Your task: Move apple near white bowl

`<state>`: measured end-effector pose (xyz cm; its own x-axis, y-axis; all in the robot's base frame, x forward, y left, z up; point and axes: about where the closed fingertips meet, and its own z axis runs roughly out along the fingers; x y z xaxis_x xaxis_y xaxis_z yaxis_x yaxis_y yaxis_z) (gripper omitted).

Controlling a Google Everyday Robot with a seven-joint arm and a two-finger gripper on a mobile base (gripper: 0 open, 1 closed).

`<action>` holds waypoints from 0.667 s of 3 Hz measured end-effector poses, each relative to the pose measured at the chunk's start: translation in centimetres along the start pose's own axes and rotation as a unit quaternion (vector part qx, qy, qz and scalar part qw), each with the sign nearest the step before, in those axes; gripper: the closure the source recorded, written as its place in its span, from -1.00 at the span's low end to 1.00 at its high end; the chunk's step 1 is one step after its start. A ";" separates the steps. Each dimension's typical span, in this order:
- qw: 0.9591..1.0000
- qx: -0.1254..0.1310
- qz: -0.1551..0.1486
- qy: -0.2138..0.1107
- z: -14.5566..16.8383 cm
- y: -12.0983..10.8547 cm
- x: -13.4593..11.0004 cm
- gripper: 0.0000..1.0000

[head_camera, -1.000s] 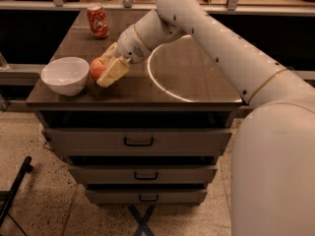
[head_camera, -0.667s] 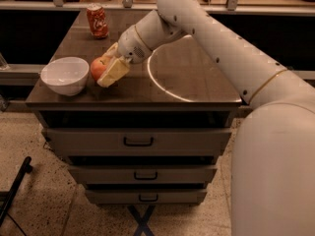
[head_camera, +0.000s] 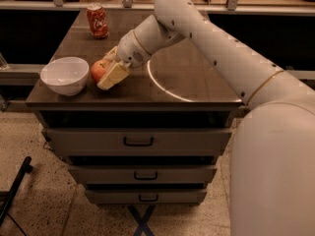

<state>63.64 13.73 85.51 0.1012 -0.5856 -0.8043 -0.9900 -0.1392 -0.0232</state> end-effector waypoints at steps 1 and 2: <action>1.000 -0.003 0.000 0.000 0.3 0.0 0.0 -0.99; 1.000 -0.003 0.000 0.000 0.4 0.1 -0.1 -1.00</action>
Offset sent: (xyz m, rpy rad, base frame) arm -0.0007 0.0021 -0.0012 0.0000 0.0023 0.0036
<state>63.53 14.06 85.33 0.1016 -0.5850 -0.8046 -0.9893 -0.1448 -0.0196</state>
